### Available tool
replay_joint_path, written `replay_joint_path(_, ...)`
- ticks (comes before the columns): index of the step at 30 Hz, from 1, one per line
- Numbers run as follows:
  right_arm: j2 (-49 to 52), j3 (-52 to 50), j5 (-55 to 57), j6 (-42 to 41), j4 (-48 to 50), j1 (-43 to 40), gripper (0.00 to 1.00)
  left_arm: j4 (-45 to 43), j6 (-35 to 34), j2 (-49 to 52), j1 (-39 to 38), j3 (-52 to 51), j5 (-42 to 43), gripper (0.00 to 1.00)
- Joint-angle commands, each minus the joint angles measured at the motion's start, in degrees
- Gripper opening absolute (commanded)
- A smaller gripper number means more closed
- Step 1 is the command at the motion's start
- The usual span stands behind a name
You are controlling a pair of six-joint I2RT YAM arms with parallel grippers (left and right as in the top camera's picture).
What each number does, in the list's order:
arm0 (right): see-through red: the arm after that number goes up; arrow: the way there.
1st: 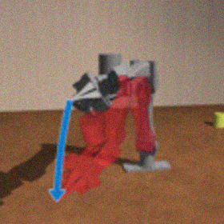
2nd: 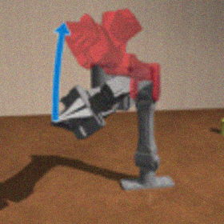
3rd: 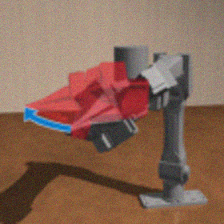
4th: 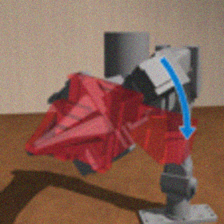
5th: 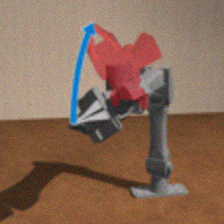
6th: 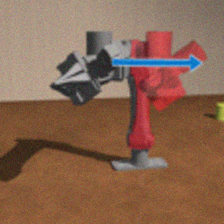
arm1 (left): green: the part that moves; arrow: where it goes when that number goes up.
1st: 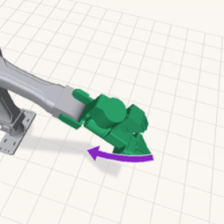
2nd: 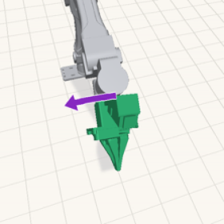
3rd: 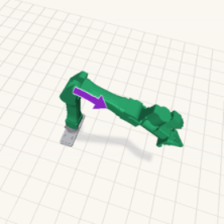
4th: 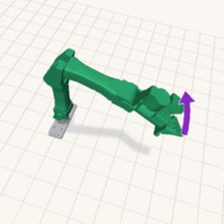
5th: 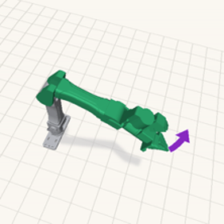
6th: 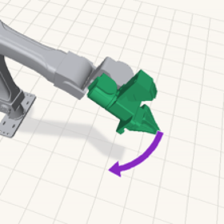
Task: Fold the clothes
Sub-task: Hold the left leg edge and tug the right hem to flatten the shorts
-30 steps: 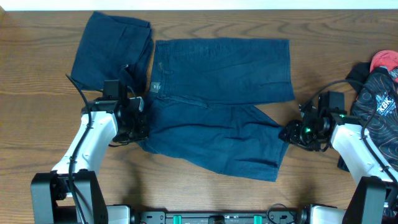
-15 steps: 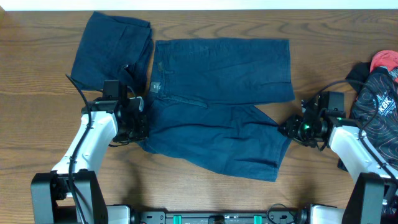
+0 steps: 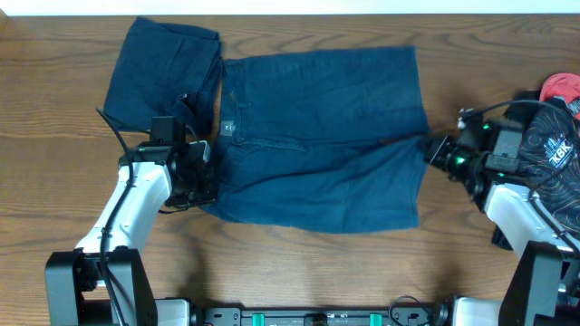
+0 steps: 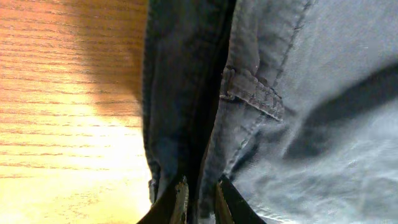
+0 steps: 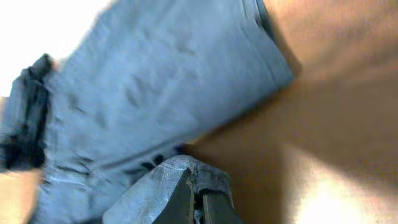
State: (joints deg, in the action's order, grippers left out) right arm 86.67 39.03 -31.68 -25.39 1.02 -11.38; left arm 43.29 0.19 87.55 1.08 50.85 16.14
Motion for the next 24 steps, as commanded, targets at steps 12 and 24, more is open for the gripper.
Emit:
replay_joint_path(12,0.1,0.8,0.7,6.6,-24.8,-1.5,0.63,-0.1,0.0,-0.7,0.2,1.5,-0.1,0.17)
replay_joint_path(24,0.1,0.8,5.3,11.2,-48.3,-0.8,0.41,-0.3,0.0,-0.7,0.2,1.5,-0.1,0.17)
